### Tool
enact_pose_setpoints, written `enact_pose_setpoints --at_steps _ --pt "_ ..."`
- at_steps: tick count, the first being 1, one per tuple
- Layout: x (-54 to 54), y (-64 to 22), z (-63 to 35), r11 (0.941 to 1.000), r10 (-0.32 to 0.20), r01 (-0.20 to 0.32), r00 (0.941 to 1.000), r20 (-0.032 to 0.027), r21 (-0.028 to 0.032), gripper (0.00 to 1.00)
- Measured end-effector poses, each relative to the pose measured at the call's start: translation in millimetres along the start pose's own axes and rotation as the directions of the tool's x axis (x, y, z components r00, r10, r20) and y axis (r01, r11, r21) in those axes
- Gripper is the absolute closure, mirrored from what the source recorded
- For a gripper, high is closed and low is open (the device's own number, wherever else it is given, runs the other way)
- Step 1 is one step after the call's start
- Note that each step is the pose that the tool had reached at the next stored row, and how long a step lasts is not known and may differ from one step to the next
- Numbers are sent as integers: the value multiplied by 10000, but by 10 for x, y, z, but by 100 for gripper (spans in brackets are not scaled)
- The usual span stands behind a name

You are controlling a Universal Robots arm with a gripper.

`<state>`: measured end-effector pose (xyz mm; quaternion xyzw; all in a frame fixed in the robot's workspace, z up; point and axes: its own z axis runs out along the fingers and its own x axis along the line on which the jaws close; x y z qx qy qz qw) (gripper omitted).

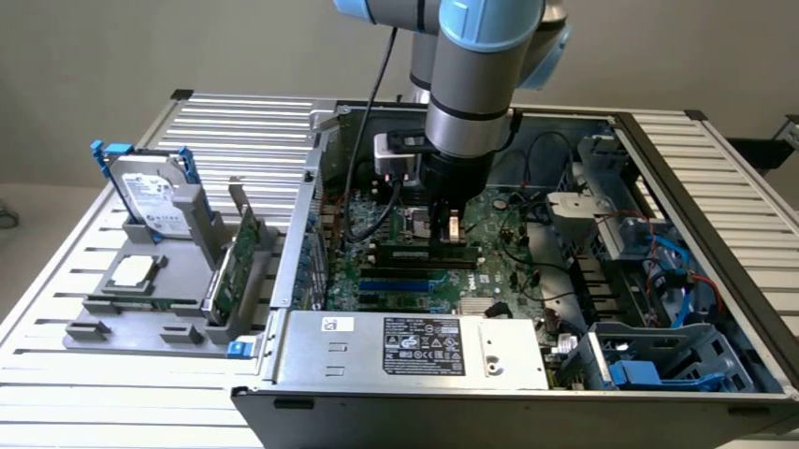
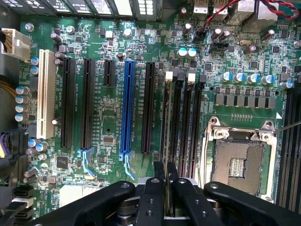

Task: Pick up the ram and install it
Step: 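Insert the ram into the slot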

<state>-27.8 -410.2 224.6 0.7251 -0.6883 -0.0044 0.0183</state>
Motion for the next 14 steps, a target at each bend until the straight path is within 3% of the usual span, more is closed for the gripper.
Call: enact_pose_setpoints --at_steps 14 --pt "-4 -1 24 10000 0 0 10000 2 1 85"
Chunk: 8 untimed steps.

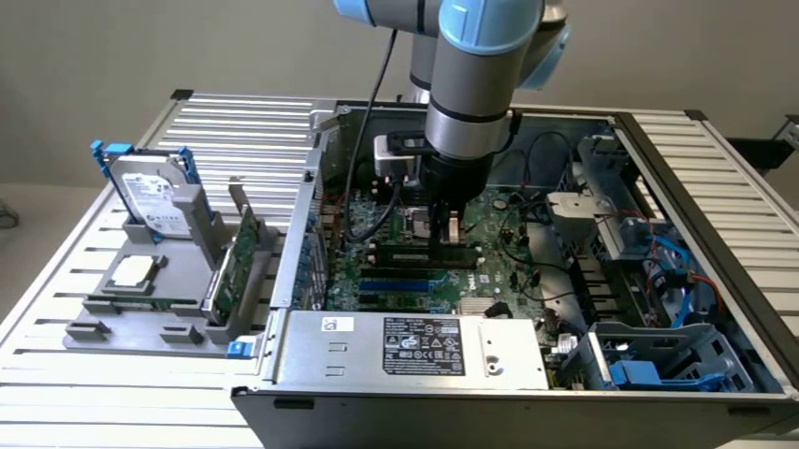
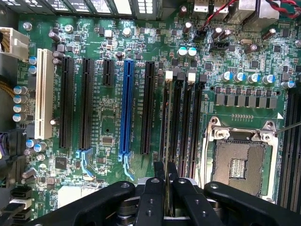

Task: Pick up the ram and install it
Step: 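Insert the ram into the slot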

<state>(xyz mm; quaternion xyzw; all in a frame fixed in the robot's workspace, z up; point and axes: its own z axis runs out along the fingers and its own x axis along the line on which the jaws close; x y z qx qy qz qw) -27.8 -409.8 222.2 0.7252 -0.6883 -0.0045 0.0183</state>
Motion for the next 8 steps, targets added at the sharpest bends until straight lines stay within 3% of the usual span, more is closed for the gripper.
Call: enact_pose_setpoints --at_steps 4,5,6,8 --pt "-1 0 -6 10000 0 0 10000 0 0 67" --pt "0 1 -25 10000 0 0 10000 2 1 67" --pt "0 3 -60 10000 0 0 10000 1 0 60" --pt "2 6 -140 10000 0 0 10000 -1 -1 60"
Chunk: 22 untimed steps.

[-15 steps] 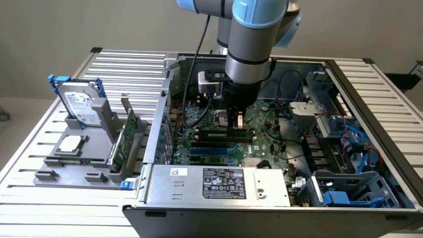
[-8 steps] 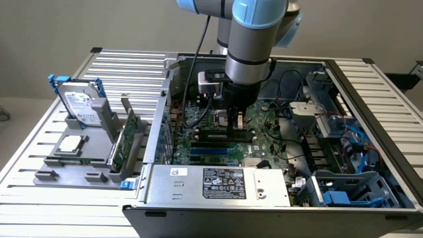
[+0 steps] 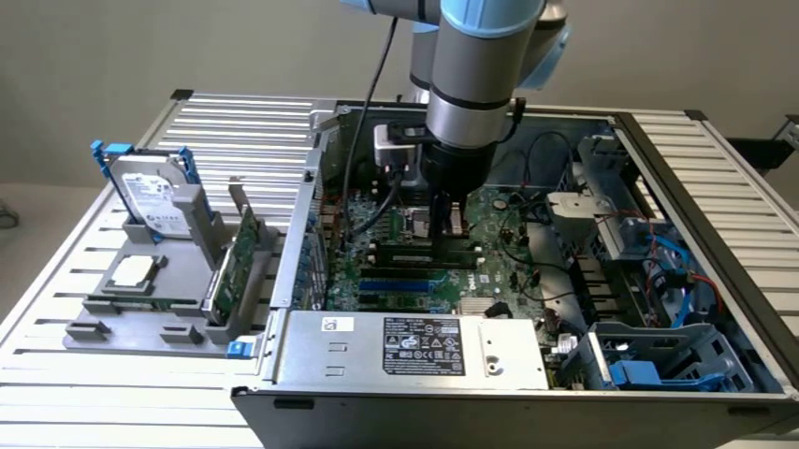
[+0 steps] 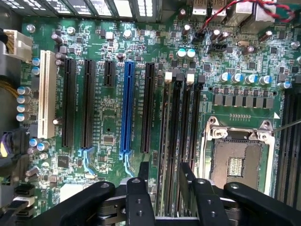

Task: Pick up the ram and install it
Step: 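Insert the ram into the slot, then press down the ram until it locks into place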

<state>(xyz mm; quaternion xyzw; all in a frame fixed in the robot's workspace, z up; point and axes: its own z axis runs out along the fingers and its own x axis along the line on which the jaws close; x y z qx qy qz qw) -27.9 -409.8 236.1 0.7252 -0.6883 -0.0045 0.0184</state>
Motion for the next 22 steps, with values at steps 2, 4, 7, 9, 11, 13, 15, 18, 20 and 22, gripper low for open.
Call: enact_pose_setpoints --at_steps 2,4,7,9,11,13,15,18,20,22 --pt "1 3 -82 10000 0 0 10000 1 -1 60" --pt "2 15 -147 10000 2 -2 10000 2 -3 60" --pt "7 42 -176 10000 0 0 10000 6 -1 63" --pt "10 64 -177 10000 0 0 10000 5 -2 75" --pt "16 84 -176 10000 0 0 10000 8 -2 81" --pt "20 94 -176 10000 0 0 10000 7 -2 89" --pt "20 94 -176 10000 -1 1 10000 7 -2 89" --pt "20 95 -176 10000 0 0 10000 7 -2 89" --pt "20 95 -176 10000 0 0 10000 7 -2 89" --pt "20 95 -176 10000 0 0 10000 7 -2 89"
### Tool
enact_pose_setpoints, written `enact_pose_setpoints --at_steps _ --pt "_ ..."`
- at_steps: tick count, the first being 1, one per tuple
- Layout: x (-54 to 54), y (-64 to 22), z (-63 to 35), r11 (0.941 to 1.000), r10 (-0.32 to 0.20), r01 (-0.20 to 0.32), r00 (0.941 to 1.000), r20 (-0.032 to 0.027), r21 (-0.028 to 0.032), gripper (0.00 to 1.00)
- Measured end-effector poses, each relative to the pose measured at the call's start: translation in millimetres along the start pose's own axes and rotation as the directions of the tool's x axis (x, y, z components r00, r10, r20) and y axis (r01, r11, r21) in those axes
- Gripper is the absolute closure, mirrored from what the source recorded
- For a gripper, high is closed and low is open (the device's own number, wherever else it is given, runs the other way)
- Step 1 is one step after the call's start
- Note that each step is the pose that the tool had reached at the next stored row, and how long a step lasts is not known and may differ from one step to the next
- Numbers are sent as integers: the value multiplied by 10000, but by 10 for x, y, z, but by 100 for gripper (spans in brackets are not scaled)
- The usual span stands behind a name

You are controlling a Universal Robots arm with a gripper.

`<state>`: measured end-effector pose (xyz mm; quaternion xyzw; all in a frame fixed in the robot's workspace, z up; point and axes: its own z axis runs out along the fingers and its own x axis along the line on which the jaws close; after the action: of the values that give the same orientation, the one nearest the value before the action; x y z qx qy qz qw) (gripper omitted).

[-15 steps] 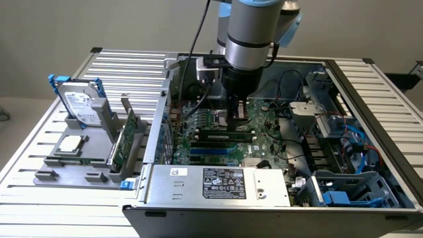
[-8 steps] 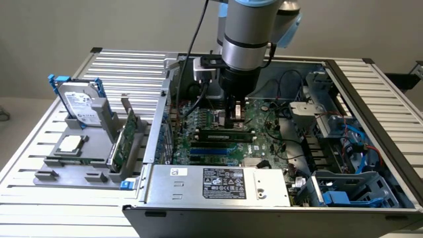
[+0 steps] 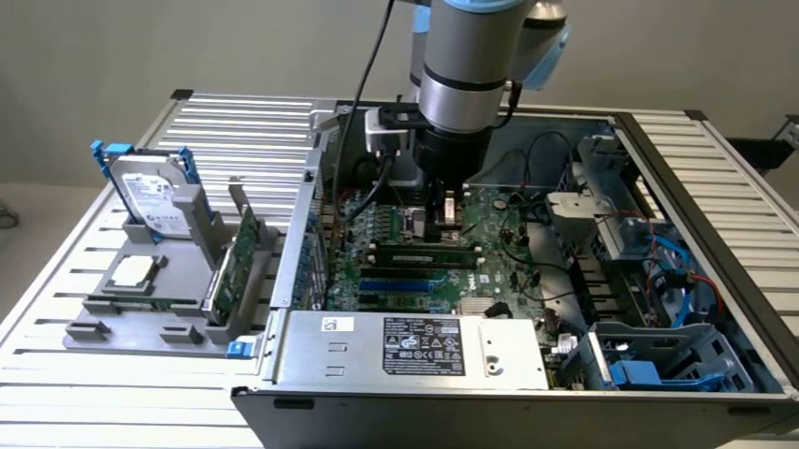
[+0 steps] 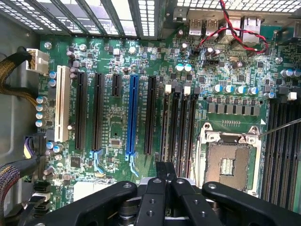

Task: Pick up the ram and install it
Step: 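Press down the ram until it locks into place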

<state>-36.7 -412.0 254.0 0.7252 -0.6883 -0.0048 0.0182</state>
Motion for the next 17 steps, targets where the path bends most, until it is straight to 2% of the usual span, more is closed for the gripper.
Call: enact_pose_setpoints --at_steps 9,17 --pt "-8 20 12 10000 4 -4 10000 1 0 89" --pt "-26 47 141 10000 6 -6 10000 0 1 89"
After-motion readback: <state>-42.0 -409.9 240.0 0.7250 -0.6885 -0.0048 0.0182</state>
